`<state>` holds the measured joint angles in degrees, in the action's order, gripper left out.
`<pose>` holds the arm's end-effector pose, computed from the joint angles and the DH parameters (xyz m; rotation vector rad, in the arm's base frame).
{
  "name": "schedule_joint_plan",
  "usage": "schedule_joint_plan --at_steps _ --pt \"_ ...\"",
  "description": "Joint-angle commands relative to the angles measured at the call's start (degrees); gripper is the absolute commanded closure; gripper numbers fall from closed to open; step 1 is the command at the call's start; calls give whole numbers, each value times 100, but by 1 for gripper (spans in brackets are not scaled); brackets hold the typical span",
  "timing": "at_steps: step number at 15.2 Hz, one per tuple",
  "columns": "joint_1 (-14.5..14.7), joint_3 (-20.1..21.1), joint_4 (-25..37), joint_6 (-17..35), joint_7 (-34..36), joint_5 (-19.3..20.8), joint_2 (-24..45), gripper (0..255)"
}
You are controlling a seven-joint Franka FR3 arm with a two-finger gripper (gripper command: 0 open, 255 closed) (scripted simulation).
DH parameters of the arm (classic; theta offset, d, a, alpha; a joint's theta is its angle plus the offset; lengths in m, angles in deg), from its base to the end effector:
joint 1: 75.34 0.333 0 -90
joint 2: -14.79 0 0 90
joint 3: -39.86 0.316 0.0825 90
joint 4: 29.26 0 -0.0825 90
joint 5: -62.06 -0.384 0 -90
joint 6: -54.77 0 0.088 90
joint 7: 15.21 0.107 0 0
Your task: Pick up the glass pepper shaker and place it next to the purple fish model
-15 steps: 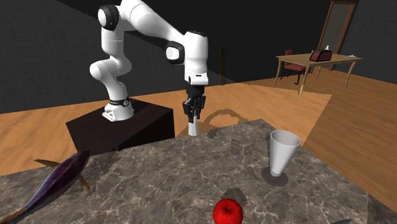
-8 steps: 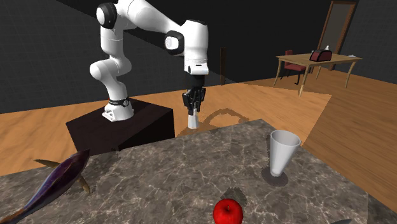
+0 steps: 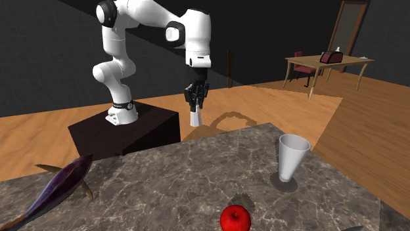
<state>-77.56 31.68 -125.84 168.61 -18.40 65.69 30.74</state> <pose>0.6328 -0.1123 0.4402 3.0385 -0.1445 0.0208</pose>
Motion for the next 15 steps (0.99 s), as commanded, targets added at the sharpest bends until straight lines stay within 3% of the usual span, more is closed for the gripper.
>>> schedule_joint_plan --at_steps 1,15 --pt "-68 -57 -427 107 -114 36 -333 255" --pt "-750 -723 -2961 738 -1227 465 -2383 255"
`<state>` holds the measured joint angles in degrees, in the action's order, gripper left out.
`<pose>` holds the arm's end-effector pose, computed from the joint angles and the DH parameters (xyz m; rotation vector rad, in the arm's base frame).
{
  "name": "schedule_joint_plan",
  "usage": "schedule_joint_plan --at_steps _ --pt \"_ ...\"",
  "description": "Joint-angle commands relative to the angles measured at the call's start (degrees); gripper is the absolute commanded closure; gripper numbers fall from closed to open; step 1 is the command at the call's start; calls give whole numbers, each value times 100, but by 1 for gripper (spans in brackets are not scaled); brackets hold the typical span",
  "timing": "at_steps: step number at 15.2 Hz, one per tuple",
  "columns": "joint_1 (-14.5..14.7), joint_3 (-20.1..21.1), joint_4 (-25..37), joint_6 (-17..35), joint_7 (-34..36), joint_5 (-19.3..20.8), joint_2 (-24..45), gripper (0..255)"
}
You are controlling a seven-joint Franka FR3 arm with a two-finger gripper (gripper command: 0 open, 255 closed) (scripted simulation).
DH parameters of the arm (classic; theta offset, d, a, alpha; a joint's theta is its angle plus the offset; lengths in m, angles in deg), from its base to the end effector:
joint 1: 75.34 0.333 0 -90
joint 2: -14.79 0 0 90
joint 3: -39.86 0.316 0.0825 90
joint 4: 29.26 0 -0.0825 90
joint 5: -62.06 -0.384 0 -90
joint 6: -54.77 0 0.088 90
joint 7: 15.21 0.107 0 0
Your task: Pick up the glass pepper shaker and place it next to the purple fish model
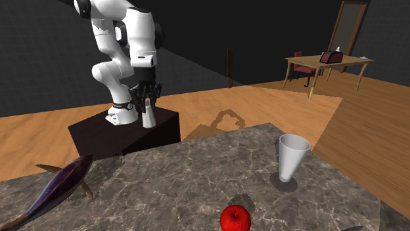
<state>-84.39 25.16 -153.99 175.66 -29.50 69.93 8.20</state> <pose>0.4696 -0.2162 0.4436 3.0379 -0.1462 0.0203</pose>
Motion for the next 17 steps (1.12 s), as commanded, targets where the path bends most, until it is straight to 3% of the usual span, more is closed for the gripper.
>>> schedule_joint_plan --at_steps 1,9,17 --pt "-125 -133 -275 52 -209 85 -253 255" --pt "-646 -696 -1070 126 -1021 486 -1109 255" --pt "-1213 -1384 -1444 115 -1982 911 -1668 255"
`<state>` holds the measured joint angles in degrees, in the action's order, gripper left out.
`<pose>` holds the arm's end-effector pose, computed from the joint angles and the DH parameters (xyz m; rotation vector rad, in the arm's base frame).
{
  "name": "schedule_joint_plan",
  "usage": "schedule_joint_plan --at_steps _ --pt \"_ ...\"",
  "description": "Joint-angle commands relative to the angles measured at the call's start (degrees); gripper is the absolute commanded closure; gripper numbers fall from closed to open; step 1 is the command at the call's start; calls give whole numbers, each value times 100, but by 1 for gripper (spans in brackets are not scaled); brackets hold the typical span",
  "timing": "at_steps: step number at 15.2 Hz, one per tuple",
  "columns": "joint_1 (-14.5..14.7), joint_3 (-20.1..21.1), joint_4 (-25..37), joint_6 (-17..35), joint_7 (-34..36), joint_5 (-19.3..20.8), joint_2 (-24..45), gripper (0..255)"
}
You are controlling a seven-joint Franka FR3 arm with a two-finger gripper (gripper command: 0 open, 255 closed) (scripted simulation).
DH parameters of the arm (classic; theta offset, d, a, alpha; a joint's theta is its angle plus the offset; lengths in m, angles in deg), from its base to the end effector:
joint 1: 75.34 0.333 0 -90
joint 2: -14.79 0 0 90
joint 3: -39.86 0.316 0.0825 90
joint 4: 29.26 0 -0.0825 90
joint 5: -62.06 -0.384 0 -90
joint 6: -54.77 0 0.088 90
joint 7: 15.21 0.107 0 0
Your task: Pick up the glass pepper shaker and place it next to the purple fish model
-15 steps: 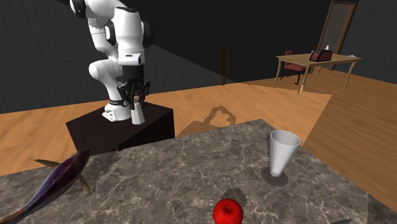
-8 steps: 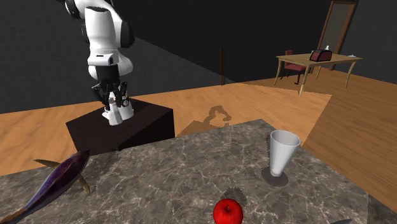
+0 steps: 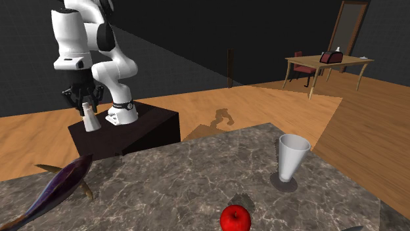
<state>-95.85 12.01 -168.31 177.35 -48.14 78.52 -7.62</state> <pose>0.2799 -0.3415 0.4403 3.0380 -0.1472 0.0209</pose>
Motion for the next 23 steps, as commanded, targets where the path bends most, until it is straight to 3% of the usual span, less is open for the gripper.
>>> schedule_joint_plan --at_steps 1,13,17,23 --pt "-137 -164 -29 -56 -249 101 -130 255" --pt "-743 -1492 288 -31 -2001 434 -136 255" --pt "-795 -2037 595 9 -2673 364 92 255" --pt "-732 -2295 397 448 -2820 296 336 255"
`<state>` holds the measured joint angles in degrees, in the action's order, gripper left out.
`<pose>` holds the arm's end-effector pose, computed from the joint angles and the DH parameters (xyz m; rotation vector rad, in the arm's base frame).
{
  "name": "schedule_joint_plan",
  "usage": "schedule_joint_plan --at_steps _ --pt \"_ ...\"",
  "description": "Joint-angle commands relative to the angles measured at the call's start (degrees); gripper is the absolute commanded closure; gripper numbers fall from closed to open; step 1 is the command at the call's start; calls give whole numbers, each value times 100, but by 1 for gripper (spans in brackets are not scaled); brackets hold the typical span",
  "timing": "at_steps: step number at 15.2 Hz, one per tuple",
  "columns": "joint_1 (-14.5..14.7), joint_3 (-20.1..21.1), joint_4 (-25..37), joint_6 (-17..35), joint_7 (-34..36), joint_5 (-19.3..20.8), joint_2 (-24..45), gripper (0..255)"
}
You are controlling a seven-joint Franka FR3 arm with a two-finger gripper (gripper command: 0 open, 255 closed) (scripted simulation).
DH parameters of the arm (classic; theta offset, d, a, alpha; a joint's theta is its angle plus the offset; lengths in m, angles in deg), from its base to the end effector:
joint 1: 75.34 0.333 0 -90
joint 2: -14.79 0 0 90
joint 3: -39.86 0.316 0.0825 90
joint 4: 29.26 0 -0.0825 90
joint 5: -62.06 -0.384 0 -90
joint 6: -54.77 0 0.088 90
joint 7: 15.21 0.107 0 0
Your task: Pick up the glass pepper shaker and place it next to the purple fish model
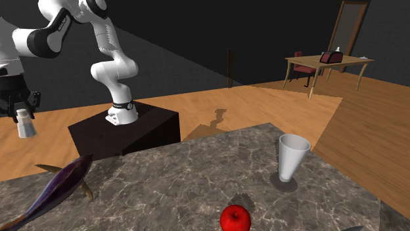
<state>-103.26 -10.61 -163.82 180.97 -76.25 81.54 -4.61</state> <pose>0.0751 -0.4731 0.4218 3.0388 -0.1446 0.0200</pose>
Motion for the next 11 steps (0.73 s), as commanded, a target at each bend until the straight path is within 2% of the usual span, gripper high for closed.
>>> schedule_joint_plan --at_steps 1,11 --pt "24 -70 -97 175 -25 -22 82 255" --pt "269 -510 -498 1098 -301 -367 697 255"
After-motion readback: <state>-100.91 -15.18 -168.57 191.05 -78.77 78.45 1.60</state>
